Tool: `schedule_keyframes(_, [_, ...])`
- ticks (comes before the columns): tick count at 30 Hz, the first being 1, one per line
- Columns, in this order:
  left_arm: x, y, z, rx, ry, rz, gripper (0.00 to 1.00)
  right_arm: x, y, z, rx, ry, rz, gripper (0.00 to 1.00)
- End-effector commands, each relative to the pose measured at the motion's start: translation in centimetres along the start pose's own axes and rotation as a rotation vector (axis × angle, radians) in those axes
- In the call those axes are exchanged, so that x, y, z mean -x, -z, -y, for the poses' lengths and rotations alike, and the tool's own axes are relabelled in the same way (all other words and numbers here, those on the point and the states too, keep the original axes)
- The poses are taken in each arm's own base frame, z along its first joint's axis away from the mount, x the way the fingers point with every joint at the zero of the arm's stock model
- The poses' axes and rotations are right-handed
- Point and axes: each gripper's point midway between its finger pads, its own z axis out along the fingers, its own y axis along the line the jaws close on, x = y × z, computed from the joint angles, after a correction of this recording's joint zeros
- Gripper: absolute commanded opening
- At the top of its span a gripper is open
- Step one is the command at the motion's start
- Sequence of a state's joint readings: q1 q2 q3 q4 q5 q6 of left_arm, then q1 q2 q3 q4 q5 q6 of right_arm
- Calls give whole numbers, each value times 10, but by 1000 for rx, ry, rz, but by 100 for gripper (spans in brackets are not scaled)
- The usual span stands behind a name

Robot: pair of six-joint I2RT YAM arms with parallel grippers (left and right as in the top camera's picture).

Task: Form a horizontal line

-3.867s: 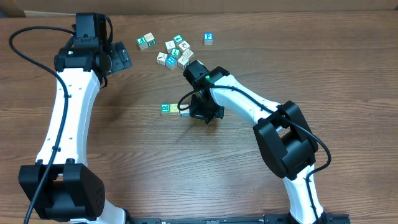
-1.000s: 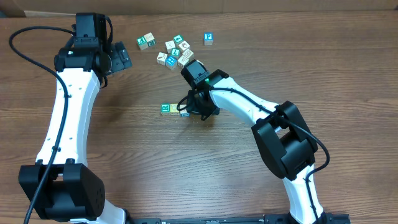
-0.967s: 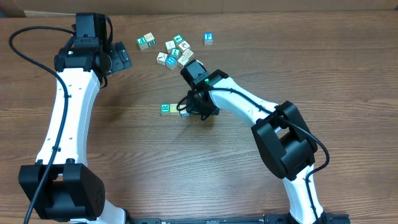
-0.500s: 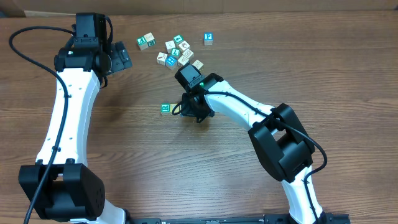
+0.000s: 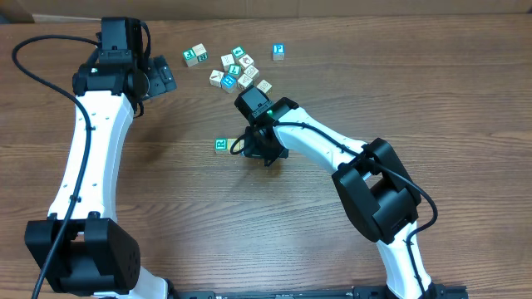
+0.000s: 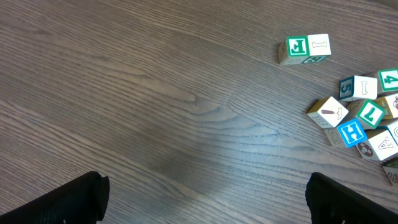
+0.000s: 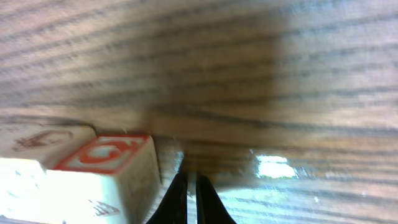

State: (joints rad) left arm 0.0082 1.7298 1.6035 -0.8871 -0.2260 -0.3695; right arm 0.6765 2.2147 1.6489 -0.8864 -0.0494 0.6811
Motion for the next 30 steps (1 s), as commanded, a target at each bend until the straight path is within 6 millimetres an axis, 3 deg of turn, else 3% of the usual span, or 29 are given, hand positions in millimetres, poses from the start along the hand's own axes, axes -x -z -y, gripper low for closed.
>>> schedule_keyframes(1, [1,0,-2,14,-5,7,100,-11,9,0,0,-2,-33,4])
schedule_keyframes(14, [1,0,-2,14,-5,7,100,-38,9,-19,19,51,-86,4])
schedule_keyframes(30, [1,0,-2,14,-5,7,99,-20,8,-26,23,68,12,4])
